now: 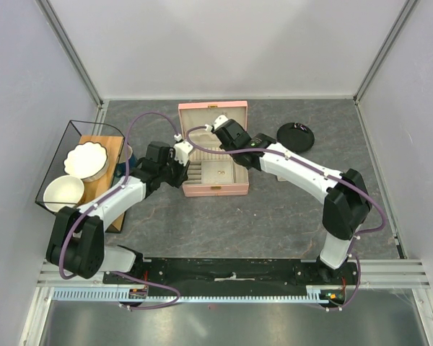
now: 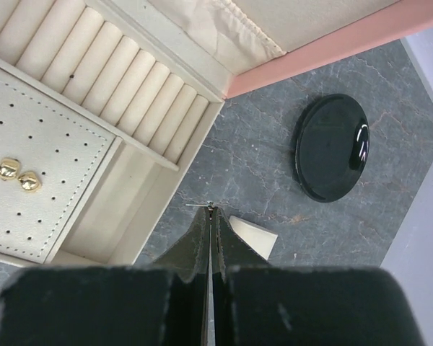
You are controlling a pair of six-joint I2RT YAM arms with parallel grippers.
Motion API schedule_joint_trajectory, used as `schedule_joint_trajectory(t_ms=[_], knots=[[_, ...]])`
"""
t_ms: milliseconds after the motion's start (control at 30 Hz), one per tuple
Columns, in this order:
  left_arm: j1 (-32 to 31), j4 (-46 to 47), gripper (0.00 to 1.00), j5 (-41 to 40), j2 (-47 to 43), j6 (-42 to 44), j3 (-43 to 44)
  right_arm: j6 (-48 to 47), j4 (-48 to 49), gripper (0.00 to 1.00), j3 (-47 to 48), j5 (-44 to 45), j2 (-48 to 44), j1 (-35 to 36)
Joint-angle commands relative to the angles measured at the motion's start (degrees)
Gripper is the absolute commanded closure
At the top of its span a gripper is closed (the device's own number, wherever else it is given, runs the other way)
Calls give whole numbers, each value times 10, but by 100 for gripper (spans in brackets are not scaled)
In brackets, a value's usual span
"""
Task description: Organize the mixed jewelry
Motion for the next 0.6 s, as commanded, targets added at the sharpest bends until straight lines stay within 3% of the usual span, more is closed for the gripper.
schedule_joint_trajectory(t_ms=[0, 400, 567], knots=[[-10, -84, 94, 32, -2, 34, -25, 5, 3, 100, -10, -9, -22, 14], [-10, -94, 94, 36, -19, 35, -35, 0, 20, 100, -50, -22, -36, 44], [-10, -93, 84, 39, -22, 28, -34, 1, 22, 100, -43, -27, -29, 53]])
